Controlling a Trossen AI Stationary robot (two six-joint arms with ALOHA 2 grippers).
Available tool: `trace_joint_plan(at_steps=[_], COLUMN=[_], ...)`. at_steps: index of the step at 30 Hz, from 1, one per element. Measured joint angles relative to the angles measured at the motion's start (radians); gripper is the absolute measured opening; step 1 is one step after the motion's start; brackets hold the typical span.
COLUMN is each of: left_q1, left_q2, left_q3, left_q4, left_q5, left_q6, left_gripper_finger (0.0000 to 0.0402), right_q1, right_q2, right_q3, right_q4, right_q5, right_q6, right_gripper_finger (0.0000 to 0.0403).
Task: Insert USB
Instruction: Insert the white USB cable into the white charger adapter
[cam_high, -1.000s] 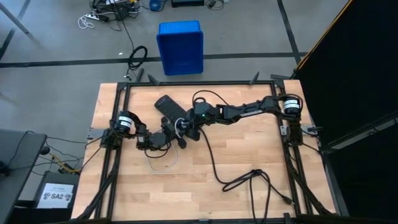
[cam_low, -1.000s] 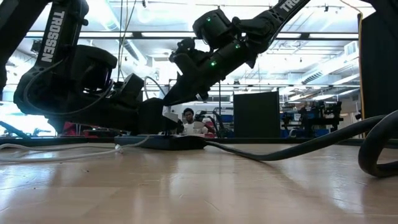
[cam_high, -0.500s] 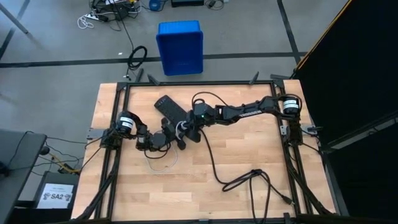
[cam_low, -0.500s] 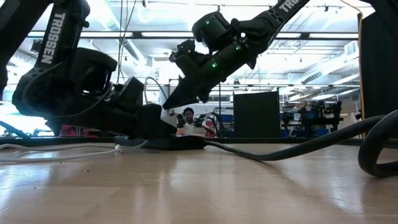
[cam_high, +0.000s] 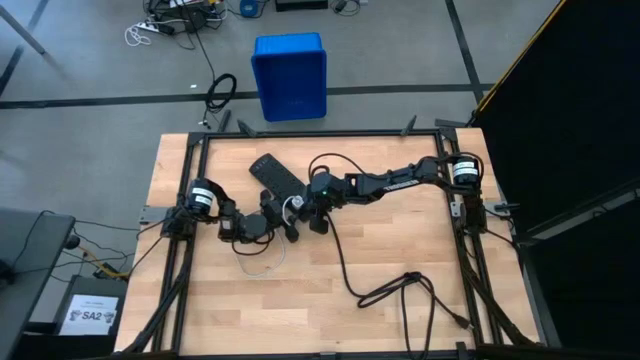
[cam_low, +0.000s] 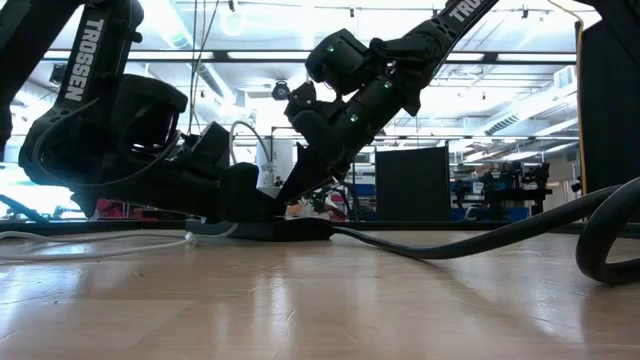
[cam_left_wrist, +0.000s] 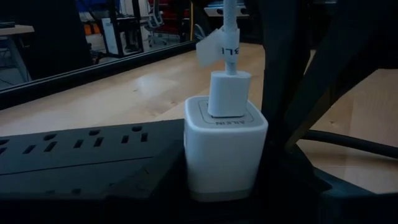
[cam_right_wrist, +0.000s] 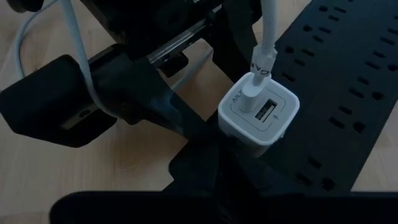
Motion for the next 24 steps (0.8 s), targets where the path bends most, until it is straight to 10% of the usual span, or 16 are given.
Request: trace_joint_plan(at_steps=[15,24], left_q1=[0.001,0.003], left_q2=[-0.001,-0.002], left_q3=[0.001,0.002], left_q4=[-0.017,-0.022], left_q5=[0.006,0.016], left_q6=[-0.015,-0.017], left_gripper_finger=[0.0184,0.0184], right_q1=[-0.009,-0.008], right_q2=[-0.002,-0.004], right_q3=[0.039,0.069], right_q4=[0.003,-0.013], right_q5=[-0.005,0.019], right_q6=[-0.065,-0.090], right_gripper_finger=[0.0005,0.0078])
